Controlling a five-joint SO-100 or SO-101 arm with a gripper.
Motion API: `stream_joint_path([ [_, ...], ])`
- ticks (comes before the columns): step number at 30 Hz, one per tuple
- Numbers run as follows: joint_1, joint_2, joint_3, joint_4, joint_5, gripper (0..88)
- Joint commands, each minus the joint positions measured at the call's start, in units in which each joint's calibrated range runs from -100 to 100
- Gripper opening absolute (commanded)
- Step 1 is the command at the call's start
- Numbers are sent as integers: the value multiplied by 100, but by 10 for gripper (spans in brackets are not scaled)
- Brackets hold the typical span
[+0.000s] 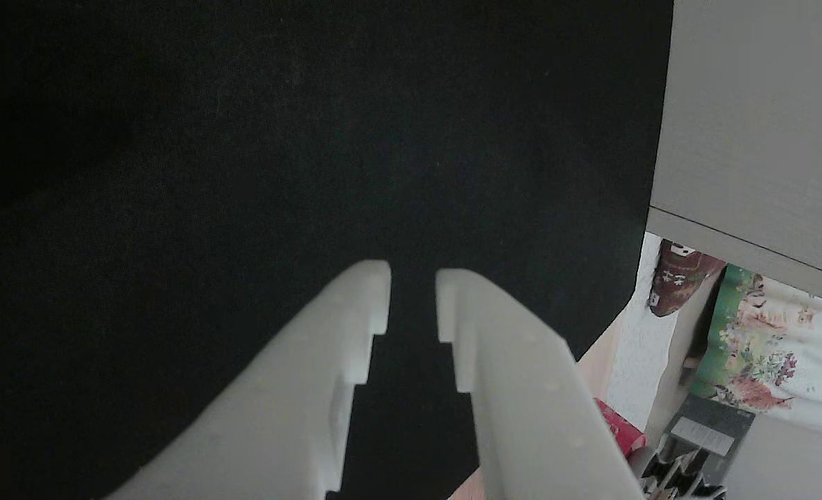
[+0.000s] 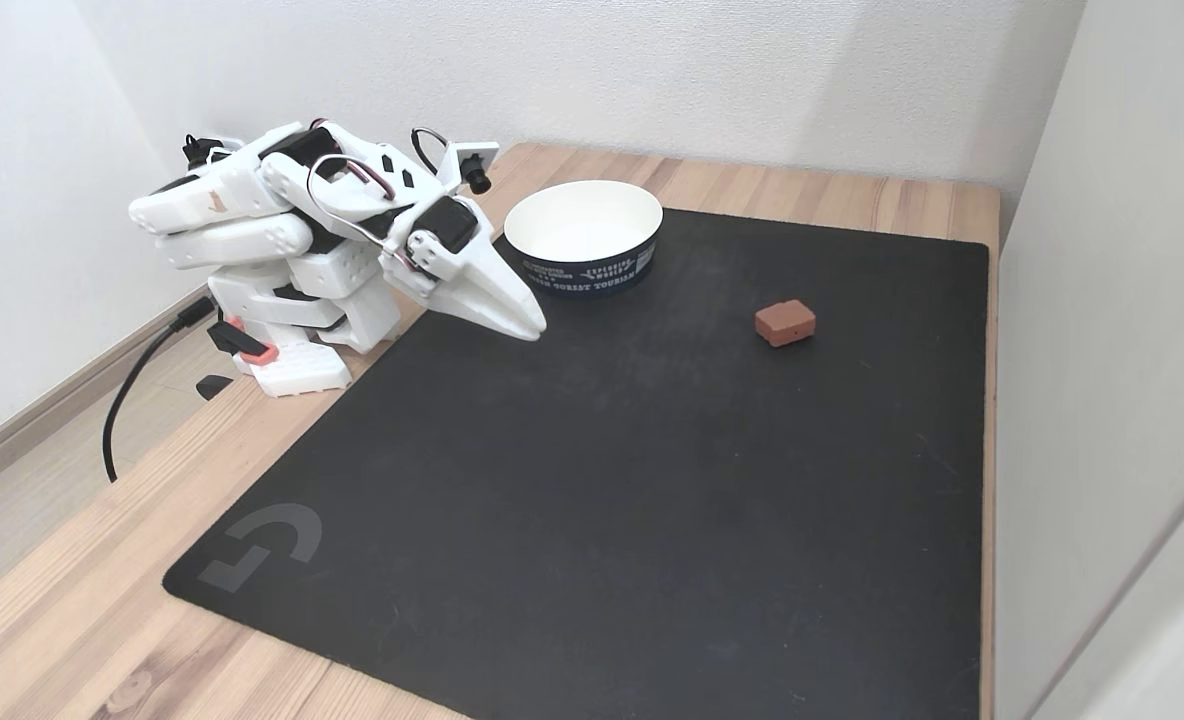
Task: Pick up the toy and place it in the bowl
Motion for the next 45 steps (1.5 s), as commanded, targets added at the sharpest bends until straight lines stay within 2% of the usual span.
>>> stream_joint_path([
  [1,49,-50,78,20,15,25],
  [45,24,-50,24,20,-6,24],
])
